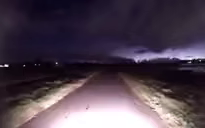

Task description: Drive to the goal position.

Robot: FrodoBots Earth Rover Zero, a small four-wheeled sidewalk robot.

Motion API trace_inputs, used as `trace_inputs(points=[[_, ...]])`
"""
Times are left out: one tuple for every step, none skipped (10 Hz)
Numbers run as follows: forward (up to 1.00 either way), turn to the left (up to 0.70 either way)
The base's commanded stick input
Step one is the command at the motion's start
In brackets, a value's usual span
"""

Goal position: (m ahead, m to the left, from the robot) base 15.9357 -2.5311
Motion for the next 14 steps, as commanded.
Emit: trace_inputs(points=[[0.7, 0.0], [0.7, 0.0], [0.7, 0.0], [0.7, 0.0], [0.7, 0.0], [0.7, 0.0], [0.7, 0.0], [0.7, 0.0], [0.7, 0.0], [0.7, 0.0], [0.7, 0.0], [0.7, 0.0], [0.7, 0.0], [0.7, 0.0]])
